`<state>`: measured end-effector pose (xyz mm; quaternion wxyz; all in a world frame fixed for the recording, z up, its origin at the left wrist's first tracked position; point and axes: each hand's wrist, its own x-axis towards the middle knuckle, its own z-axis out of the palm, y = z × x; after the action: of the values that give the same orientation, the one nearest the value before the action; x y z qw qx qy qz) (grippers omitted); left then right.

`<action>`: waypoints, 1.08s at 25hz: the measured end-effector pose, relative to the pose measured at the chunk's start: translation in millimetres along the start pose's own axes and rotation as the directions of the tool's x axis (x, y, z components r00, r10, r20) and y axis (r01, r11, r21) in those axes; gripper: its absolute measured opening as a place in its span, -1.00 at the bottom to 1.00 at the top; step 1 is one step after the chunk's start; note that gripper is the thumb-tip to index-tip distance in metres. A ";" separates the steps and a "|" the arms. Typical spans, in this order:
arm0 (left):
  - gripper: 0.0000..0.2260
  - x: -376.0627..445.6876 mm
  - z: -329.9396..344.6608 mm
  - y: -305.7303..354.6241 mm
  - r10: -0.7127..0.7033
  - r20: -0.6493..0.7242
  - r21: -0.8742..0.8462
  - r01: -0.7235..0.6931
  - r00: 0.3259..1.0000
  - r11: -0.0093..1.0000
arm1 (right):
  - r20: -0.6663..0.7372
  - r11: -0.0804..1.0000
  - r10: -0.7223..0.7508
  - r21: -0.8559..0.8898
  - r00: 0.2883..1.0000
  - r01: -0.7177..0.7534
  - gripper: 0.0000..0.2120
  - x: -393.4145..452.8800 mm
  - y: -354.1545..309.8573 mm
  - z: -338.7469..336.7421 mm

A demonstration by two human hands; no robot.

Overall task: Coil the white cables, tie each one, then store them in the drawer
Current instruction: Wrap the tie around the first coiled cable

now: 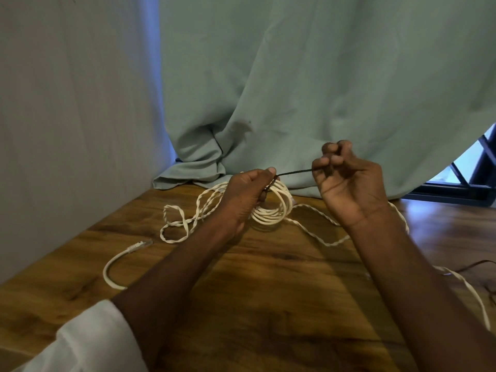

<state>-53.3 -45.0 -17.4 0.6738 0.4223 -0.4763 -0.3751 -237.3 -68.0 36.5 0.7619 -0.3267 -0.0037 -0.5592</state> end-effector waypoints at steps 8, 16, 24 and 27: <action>-0.69 12.9 -12.7 1.9 0.000 -0.187 0.044 0.008 0.982 0.999 | -0.224 0.515 -0.027 -0.838 0.974 -0.178 -0.86 -8.2 76.2 -1.2; -0.73 12.9 -23.2 10.8 -0.117 0.225 -0.288 0.180 0.967 0.941 | 0.225 -0.008 -0.174 -0.974 0.959 0.227 -0.67 -9.6 60.8 -12.6; -0.81 3.1 -20.1 22.5 -0.076 0.227 -0.331 0.150 0.971 0.931 | 0.399 -0.198 -0.412 -0.917 0.819 0.347 -0.82 -2.8 60.1 -26.9; -0.78 2.2 -17.1 22.1 -0.058 0.221 -0.293 0.123 0.974 0.948 | 0.308 -0.068 -0.466 -0.947 0.829 0.314 -0.84 -1.2 61.8 -27.5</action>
<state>-34.1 -35.4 0.5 0.6588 0.2931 -0.4612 -0.5171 -194.8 -70.8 -16.1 0.1387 -0.7016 0.3227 -0.6200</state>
